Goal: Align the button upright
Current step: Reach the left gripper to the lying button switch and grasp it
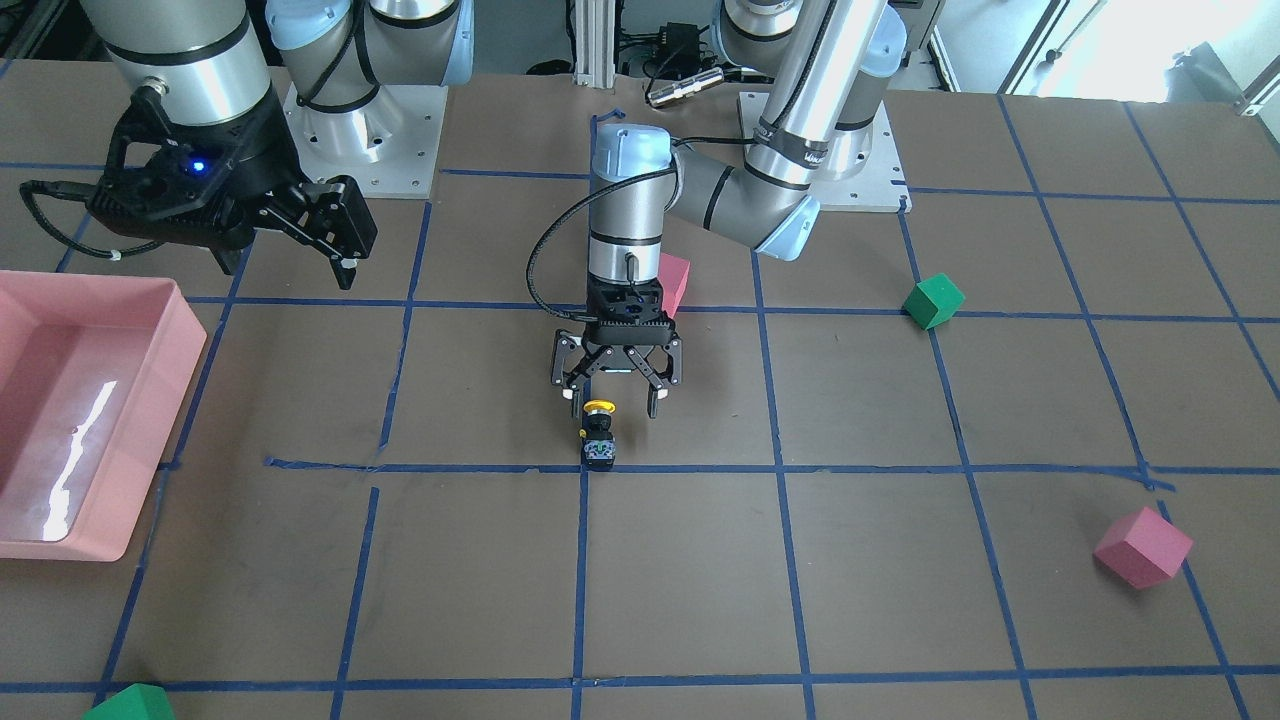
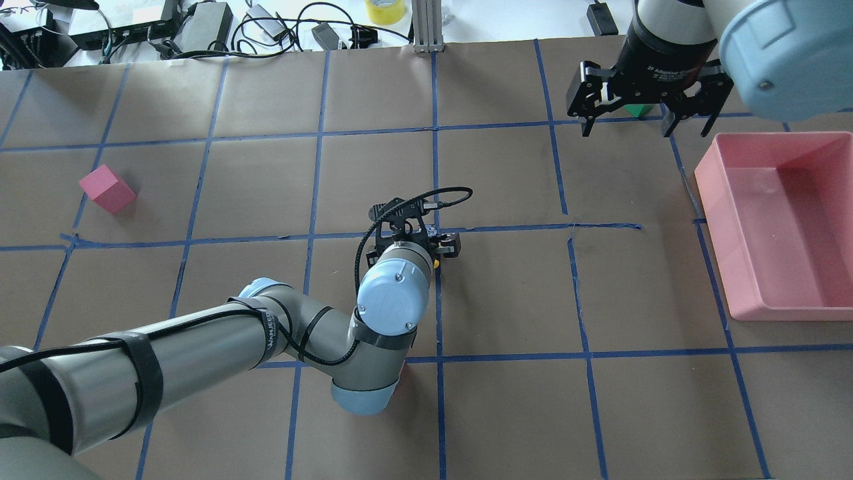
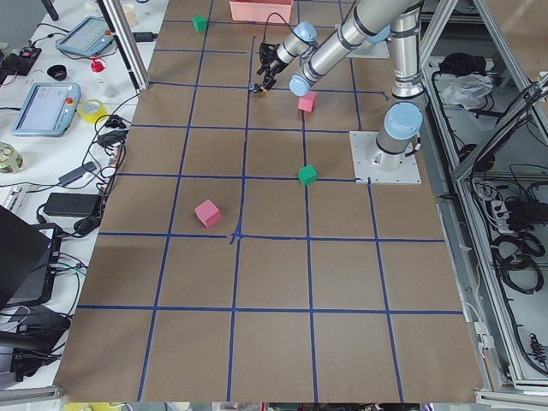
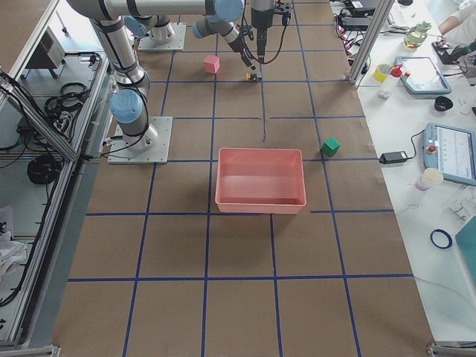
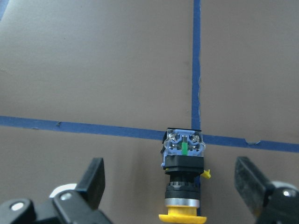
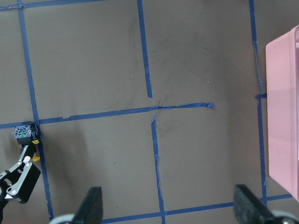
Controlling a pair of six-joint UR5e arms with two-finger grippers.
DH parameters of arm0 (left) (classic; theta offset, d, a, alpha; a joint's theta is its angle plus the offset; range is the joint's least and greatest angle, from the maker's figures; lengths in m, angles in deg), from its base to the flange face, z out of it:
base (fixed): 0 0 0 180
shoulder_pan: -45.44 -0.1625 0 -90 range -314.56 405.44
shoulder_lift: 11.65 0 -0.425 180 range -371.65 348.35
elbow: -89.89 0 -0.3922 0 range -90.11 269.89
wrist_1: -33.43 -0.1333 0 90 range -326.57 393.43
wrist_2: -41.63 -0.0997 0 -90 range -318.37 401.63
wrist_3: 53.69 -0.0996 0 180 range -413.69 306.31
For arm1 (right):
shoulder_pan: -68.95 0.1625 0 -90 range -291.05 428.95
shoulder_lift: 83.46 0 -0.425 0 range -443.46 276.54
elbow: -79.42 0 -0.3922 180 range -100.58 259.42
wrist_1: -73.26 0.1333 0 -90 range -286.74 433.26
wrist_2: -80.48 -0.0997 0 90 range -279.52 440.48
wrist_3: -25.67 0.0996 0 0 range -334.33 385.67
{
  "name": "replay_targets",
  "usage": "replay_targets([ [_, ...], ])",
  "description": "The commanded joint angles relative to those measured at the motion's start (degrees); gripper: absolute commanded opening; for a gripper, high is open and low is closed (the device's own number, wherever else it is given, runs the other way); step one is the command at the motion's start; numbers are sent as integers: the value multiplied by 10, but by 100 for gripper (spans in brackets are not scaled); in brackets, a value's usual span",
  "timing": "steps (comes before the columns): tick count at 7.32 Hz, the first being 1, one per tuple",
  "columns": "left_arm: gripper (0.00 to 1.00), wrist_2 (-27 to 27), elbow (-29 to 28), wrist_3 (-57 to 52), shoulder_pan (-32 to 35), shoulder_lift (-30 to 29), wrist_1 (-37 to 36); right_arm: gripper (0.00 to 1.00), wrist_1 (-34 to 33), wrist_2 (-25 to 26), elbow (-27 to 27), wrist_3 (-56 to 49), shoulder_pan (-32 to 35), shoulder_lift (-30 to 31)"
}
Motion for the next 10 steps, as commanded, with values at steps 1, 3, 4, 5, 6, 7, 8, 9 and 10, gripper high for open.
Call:
replay_targets([
  [1, 86, -12, 0, -39, 13, -36, -30, 100, 3, -1, 0, 1, 0, 0],
  [3, 84, -13, 0, -53, 17, -42, -32, 100, 3, -1, 0, 1, -1, 0],
  [4, 75, -12, 0, -58, 16, -43, -33, 100, 3, -2, 0, 1, -1, 0],
  [5, 47, -11, 0, -59, 16, -42, -33, 100, 4, -2, 0, 1, -1, 0],
  [6, 18, -10, 1, -59, 17, -42, -33, 100, 4, -2, 0, 1, -1, 0],
  [7, 0, -8, 0, -64, 17, -40, -33, 100, 5, -2, -1, 1, -3, 0],
  [8, 0, -7, 0, -69, 16, -39, -28, 100, 6, -2, -1, 2, -3, 0],
  [9, 0, -8, -11, -83, 14, -23, -9, 100, 5, -2, -1, 2, -3, 0],
  [10, 0, -7, -52, -88, 3, -6, 44, 100, 8, -2, -1, 2, -3, 0],
])
